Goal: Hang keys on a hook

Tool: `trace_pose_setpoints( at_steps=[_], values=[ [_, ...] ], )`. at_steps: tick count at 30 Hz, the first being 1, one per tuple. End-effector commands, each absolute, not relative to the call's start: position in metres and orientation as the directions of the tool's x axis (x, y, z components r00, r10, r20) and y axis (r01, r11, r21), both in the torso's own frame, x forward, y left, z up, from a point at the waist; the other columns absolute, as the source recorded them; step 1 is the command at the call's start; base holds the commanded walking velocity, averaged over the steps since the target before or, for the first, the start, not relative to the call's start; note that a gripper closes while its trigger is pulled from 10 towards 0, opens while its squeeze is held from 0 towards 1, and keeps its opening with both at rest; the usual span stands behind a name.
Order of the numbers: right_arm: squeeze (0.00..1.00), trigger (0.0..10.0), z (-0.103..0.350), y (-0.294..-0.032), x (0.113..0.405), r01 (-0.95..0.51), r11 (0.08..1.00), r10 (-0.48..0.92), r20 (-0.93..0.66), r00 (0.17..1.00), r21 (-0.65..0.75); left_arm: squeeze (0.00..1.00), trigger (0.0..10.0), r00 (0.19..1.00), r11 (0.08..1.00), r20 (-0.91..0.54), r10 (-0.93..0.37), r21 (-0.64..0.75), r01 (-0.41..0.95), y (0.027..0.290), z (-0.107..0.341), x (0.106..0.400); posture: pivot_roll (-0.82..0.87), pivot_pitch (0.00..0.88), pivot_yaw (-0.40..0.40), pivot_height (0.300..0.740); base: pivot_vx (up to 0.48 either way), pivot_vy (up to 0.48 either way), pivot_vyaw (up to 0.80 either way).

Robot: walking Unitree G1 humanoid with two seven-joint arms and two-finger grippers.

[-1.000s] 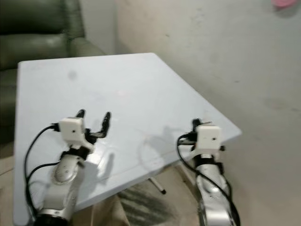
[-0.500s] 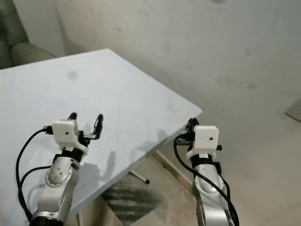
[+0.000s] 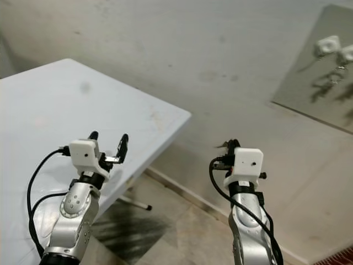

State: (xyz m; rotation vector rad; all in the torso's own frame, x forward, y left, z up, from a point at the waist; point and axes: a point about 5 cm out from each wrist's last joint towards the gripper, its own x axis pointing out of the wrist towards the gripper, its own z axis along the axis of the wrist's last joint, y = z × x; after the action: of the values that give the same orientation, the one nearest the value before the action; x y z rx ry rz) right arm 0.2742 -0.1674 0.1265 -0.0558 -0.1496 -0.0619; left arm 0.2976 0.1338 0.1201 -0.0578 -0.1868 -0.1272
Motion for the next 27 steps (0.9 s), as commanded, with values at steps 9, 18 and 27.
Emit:
trace_pose_setpoints(
  at_steps=[9,18,27],
  values=[
    [0.00,10.0,0.1303,-0.1699,0.2768,0.077,0.996,-0.068,0.161,0.985,-0.048,0.00,10.0,0.966,0.980,0.180,-0.184,-0.042,0.194,0.1226,0.1212,0.3002,0.02,0.064,-0.075,0.740,0.000,0.000,-0.77],
    [0.00,10.0,0.1298,-0.1710,0.2763,0.083,0.995,-0.074,0.160,0.984,-0.050,0.00,10.0,0.967,0.982,0.187,-0.172,-0.048,0.184,0.1233,0.1232,0.3018,0.02,0.057,-0.071,0.740,0.000,0.000,-0.77],
    [0.00,10.0,0.1293,-0.1653,0.2773,0.079,0.996,-0.071,0.165,0.984,-0.039,0.00,10.0,0.970,0.983,0.180,-0.163,-0.051,0.174,0.1270,0.1233,0.3029,0.02,0.049,-0.054,0.740,0.000,0.000,-0.77]
  ],
)
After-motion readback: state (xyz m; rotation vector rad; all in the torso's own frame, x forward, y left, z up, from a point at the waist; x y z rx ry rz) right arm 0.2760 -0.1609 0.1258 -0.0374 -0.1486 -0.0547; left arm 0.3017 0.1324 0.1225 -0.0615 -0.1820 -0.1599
